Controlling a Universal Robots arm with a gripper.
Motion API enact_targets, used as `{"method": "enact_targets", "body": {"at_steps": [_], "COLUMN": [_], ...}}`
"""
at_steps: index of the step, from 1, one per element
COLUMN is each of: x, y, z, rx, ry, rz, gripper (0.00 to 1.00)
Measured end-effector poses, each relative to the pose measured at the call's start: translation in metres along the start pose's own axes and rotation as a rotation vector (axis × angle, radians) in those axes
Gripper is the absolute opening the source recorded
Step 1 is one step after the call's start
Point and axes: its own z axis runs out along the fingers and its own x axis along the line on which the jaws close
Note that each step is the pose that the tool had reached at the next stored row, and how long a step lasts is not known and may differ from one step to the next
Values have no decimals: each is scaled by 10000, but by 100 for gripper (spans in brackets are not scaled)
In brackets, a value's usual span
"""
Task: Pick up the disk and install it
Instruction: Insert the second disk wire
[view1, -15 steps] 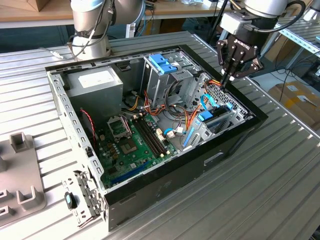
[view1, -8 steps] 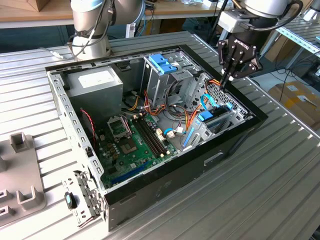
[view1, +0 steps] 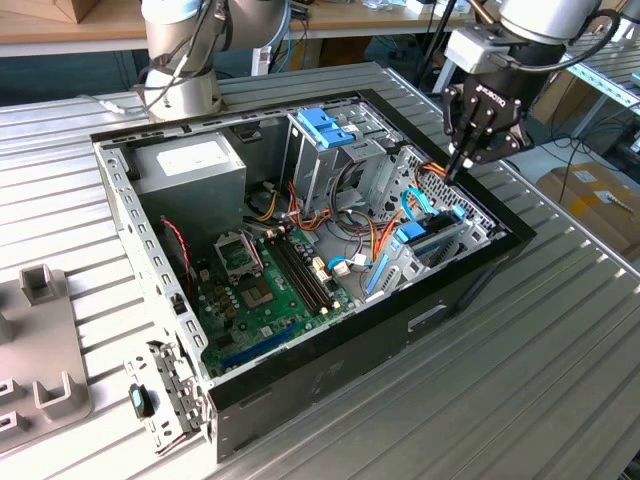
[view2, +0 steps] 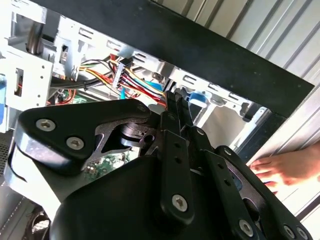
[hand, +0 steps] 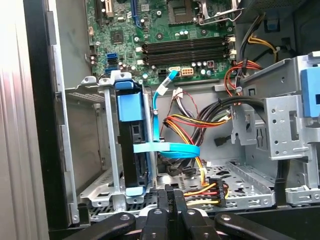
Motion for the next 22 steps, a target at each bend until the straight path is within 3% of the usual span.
{"method": "enact_targets", "body": {"at_steps": [3, 8, 15, 22], "x": [45, 52, 99, 125], "y": [2, 2, 21, 143], "z": [2, 2, 6, 20], "rx": [-3, -3, 21, 28], "ry": [-55, -56, -60, -61], "rz": [-5, -13, -625, -829], "gripper": [16, 16, 16, 16]}}
